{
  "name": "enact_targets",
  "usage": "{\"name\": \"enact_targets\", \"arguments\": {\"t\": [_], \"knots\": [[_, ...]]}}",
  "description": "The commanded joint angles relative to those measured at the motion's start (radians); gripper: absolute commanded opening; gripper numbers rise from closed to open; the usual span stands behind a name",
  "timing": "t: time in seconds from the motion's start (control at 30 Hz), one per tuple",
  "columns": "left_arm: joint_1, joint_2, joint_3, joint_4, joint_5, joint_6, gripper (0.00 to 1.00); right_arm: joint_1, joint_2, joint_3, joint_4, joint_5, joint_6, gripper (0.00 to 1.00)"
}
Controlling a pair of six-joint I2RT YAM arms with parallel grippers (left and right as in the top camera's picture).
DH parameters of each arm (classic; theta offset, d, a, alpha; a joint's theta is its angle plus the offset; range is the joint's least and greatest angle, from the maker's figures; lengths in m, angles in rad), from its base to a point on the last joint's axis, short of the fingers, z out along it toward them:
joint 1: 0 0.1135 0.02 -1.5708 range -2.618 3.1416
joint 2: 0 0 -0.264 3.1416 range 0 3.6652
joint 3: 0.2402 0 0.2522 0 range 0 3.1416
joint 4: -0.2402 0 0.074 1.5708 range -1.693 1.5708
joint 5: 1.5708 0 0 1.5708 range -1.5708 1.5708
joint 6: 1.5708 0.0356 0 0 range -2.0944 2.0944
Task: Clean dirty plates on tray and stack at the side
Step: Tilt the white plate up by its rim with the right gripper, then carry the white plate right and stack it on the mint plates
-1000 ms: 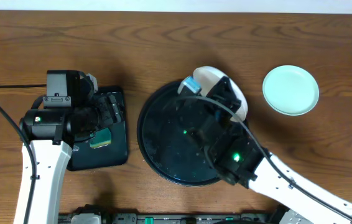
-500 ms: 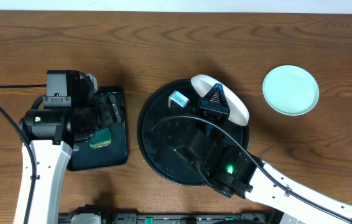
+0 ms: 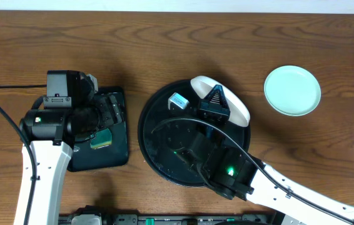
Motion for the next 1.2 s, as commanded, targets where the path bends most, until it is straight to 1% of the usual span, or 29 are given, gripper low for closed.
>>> {"name": "enact_targets", "arguments": {"t": [0.0, 0.1, 0.2, 0.3, 0.33, 0.37, 0.4, 0.43, 0.47, 0.5, 0.57, 0.63, 0.7, 0.73, 0.8, 0.87, 1.0, 1.03, 1.17], "knots": [[-0.003, -0.002, 0.002, -0.003, -0.013, 0.01, 0.81, 0.013, 0.001, 0.014, 0.0, 0.03, -0.001, 0.01], [-0.003, -0.002, 0.002, -0.003, -0.013, 0.01, 0.81, -0.005, 0.004, 0.013, -0.026, -0.072, 0.09, 0.01], [-0.004, -0.002, 0.002, -0.008, -0.013, 0.01, 0.81, 0.017, 0.017, 0.013, -0.032, -0.004, 0.109, 0.01], [-0.003, -0.002, 0.002, -0.01, -0.013, 0.01, 0.81, 0.021, 0.024, 0.013, -0.072, -0.117, 0.232, 0.01], [-0.003, -0.002, 0.002, -0.01, -0.013, 0.01, 0.81, 0.024, 0.026, 0.013, -0.09, -0.117, 0.274, 0.01], [-0.003, -0.002, 0.002, -0.011, -0.013, 0.01, 0.81, 0.026, 0.027, 0.013, -0.1, -0.122, 0.324, 0.01], [-0.003, -0.002, 0.002, -0.012, -0.013, 0.01, 0.81, 0.02, 0.027, 0.013, -0.119, -0.169, 0.402, 0.01], [-0.003, -0.002, 0.002, -0.012, -0.013, 0.01, 0.81, 0.002, 0.027, 0.013, -0.161, -0.292, 0.504, 0.01], [-0.003, -0.002, 0.002, -0.011, -0.013, 0.01, 0.81, -0.014, 0.027, 0.013, -0.183, -0.384, 0.568, 0.01], [-0.003, -0.002, 0.002, -0.011, -0.013, 0.01, 0.81, -0.075, 0.027, 0.013, -0.212, -0.625, 0.752, 0.01], [-0.003, -0.002, 0.002, -0.012, -0.013, 0.01, 0.81, -0.169, 0.034, 0.013, -0.226, -0.895, 0.954, 0.01], [-0.004, -0.002, 0.002, -0.014, -0.013, 0.01, 0.81, -0.266, 0.049, 0.013, -0.226, -1.073, 1.119, 0.01], [-0.003, -0.002, 0.002, -0.014, -0.013, 0.01, 0.81, -0.359, 0.068, 0.012, -0.226, -1.15, 1.235, 0.01], [-0.003, -0.002, 0.002, -0.014, -0.013, 0.01, 0.81, -0.408, 0.079, 0.011, -0.226, -1.17, 1.273, 0.01], [-0.003, -0.002, 0.002, -0.015, -0.013, 0.01, 0.81, -0.5, 0.1, 0.011, -0.221, -1.223, 1.3, 0.01], [-0.003, -0.002, 0.002, -0.019, -0.013, 0.01, 0.81, -0.592, 0.114, 0.011, -0.212, -1.311, 1.311, 0.01], [-0.003, -0.002, 0.002, -0.022, -0.013, 0.01, 0.81, -0.81, 0.13, 0.011, -0.198, -1.481, 1.4, 0.01], [-0.003, -0.002, 0.002, -0.022, -0.013, 0.01, 0.82, -0.882, 0.13, 0.011, -0.198, -1.509, 1.44, 0.01], [-0.003, -0.002, 0.002, -0.023, -0.013, 0.01, 0.81, -1.098, 0.132, 0.011, -0.201, -1.55, 1.529, 0.01]]}}
